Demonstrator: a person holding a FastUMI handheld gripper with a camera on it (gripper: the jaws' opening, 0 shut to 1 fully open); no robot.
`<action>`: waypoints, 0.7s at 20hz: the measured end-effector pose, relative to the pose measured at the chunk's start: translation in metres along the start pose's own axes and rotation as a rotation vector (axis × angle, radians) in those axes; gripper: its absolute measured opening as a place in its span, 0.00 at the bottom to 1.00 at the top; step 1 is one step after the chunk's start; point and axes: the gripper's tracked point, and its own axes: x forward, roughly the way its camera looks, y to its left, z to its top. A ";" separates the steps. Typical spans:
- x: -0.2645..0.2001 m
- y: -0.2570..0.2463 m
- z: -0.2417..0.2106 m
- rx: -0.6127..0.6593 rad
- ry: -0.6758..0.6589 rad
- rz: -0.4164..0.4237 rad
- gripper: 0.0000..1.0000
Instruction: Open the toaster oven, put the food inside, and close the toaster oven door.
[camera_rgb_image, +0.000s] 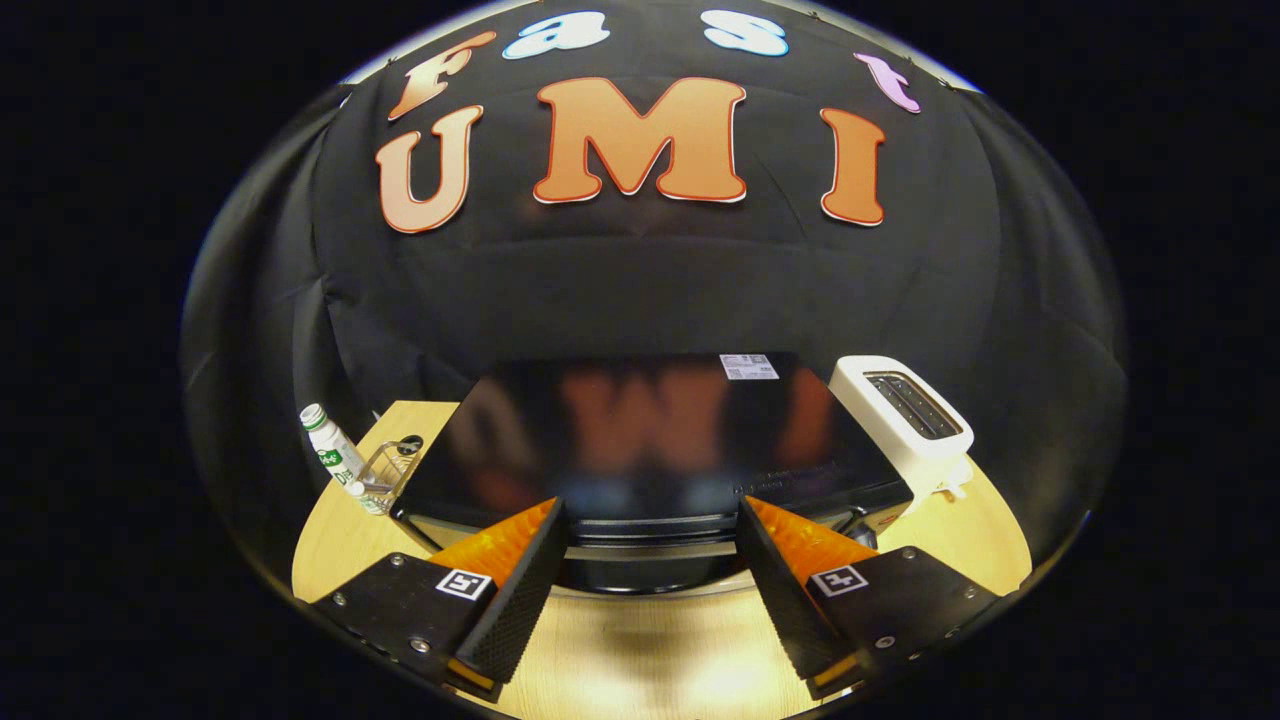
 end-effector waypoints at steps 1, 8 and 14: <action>-0.003 0.000 0.005 0.003 0.002 0.005 1.00; -0.035 -0.001 -0.027 -0.002 0.032 0.017 1.00; -0.069 -0.007 -0.077 -0.018 0.096 0.032 1.00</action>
